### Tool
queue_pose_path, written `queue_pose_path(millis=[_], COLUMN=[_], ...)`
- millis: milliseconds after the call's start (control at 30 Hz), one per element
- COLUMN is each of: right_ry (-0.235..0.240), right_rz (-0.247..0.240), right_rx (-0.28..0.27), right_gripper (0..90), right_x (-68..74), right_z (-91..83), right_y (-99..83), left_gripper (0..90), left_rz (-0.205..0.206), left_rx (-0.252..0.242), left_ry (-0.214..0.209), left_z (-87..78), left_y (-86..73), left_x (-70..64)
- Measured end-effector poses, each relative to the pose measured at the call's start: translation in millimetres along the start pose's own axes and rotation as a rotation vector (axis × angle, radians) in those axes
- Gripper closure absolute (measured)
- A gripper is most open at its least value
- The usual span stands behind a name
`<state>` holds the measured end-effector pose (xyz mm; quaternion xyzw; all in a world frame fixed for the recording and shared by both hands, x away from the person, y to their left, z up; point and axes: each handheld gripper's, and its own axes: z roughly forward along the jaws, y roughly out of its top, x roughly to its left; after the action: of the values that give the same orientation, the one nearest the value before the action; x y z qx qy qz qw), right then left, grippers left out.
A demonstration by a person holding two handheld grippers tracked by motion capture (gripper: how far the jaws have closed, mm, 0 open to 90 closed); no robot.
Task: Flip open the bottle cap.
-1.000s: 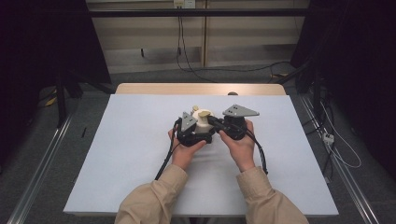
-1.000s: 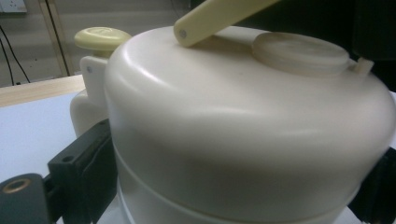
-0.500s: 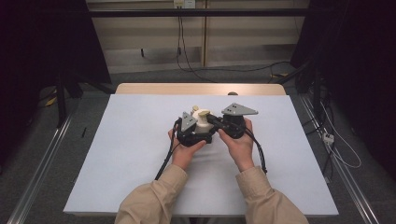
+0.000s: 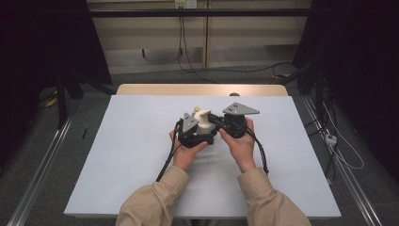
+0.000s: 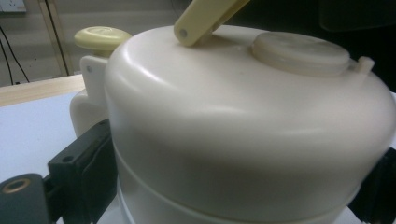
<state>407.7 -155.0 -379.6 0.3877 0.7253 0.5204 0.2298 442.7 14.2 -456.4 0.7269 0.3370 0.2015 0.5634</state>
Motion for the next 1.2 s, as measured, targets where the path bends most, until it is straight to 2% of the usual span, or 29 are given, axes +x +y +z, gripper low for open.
queue_pose_path(millis=[367,1200], right_ry=[0.015,0.004], right_rz=[0.015,0.002], right_rx=[-0.004,-0.011], right_gripper=[90.0,90.0], right_x=[-1.1,-2.2], right_z=[2.6,5.9], right_y=[0.6,2.2], left_gripper=[6.4,6.4], left_rz=[-0.005,-0.006], left_rx=[-0.003,-0.002], left_ry=[-0.001,0.0], left_z=[0.2,0.2], left_y=[-0.1,-0.1], left_x=[-0.3,-0.2])
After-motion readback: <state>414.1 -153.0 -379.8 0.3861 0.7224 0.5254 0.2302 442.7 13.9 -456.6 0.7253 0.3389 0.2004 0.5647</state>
